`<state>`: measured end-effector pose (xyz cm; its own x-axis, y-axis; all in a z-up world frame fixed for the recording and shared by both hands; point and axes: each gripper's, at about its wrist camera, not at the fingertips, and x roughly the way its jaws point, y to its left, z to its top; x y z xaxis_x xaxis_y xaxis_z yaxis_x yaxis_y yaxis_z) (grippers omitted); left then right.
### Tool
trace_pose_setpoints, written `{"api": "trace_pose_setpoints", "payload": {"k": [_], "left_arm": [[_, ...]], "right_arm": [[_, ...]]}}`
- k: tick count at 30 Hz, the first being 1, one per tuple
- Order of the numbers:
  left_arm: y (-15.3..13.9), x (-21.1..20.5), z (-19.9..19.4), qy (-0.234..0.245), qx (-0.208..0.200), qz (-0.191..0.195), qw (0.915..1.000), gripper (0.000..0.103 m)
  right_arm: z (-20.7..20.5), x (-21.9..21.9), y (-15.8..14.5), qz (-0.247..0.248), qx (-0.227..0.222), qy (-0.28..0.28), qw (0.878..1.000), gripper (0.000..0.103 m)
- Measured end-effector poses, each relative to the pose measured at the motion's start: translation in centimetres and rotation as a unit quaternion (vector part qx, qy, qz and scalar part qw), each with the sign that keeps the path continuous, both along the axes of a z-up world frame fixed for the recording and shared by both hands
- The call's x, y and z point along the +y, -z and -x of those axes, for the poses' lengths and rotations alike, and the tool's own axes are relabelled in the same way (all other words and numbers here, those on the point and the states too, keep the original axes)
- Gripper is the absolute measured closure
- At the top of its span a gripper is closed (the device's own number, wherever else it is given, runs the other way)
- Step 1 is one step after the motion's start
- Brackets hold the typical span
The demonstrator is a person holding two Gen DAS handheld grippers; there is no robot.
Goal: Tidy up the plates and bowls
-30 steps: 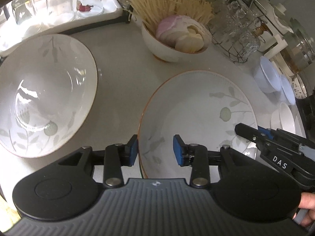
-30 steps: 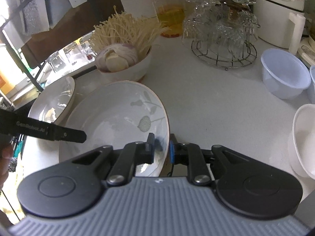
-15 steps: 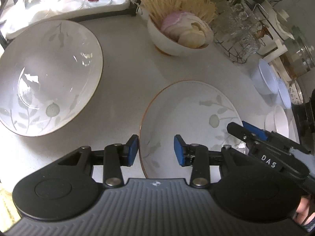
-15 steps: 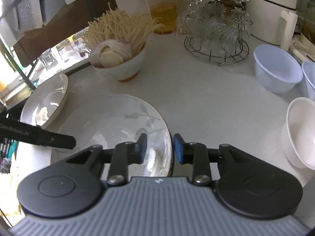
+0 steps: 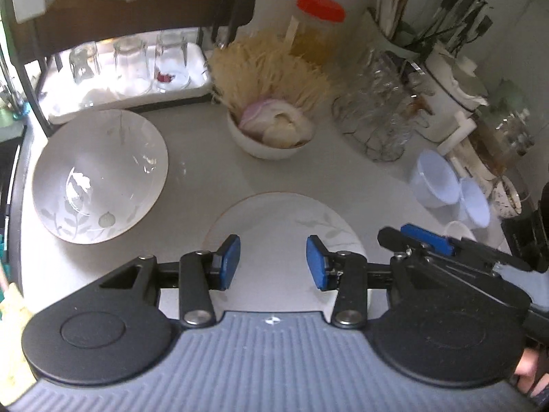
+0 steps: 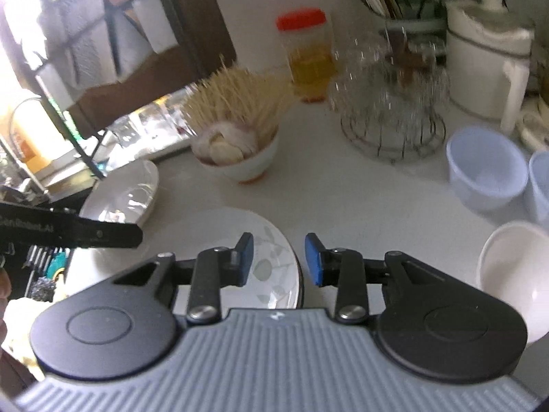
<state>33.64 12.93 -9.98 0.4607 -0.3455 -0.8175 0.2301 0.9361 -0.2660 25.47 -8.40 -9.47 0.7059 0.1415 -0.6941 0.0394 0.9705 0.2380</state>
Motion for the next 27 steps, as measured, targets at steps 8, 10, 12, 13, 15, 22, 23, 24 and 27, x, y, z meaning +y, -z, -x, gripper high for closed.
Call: {"api": "trace_pose_setpoints", "payload": {"k": [8, 10, 12, 13, 15, 22, 23, 24, 27], "left_arm": [[-7.1, -0.8, 4.0, -0.015, -0.057, 0.019, 0.9981, 0.050], [-8.4, -0.9, 5.3, -0.013, -0.068, 0.021, 0.9974, 0.049], [-9.7, -0.7, 6.7, -0.012, -0.079, 0.029, 0.9964, 0.047], [-10.3, -0.6, 7.4, -0.014, -0.083, 0.033, 0.9959, 0.046], [-11.3, -0.2, 8.9, -0.020, -0.091, 0.037, 0.9949, 0.046], [-11.3, -0.7, 13.2, -0.028, -0.119, 0.004, 0.9925, 0.044], [-10.9, -0.9, 13.7, -0.034, -0.121, -0.002, 0.9921, 0.044], [-10.6, -1.0, 14.0, -0.039, -0.120, -0.008, 0.9920, 0.044], [-9.9, -1.2, 15.3, -0.047, -0.112, -0.004, 0.9925, 0.043]], "right_arm": [[3.1, -0.7, -7.2, -0.002, -0.059, -0.022, 0.998, 0.067], [3.9, -0.6, -8.7, -0.001, -0.076, -0.026, 0.997, 0.067], [5.0, -0.6, -10.1, -0.001, -0.087, -0.032, 0.996, 0.067], [5.5, -0.7, -10.8, -0.004, -0.091, -0.033, 0.995, 0.067], [6.6, -0.8, -11.9, -0.015, -0.098, -0.036, 0.994, 0.067], [10.4, -0.5, -13.2, -0.015, -0.118, -0.043, 0.992, 0.067], [10.9, -0.5, -13.2, -0.013, -0.119, -0.043, 0.992, 0.067], [11.5, -0.5, -13.2, -0.012, -0.120, -0.045, 0.992, 0.067], [12.9, -0.8, -12.9, -0.010, -0.120, -0.043, 0.992, 0.067]]}}
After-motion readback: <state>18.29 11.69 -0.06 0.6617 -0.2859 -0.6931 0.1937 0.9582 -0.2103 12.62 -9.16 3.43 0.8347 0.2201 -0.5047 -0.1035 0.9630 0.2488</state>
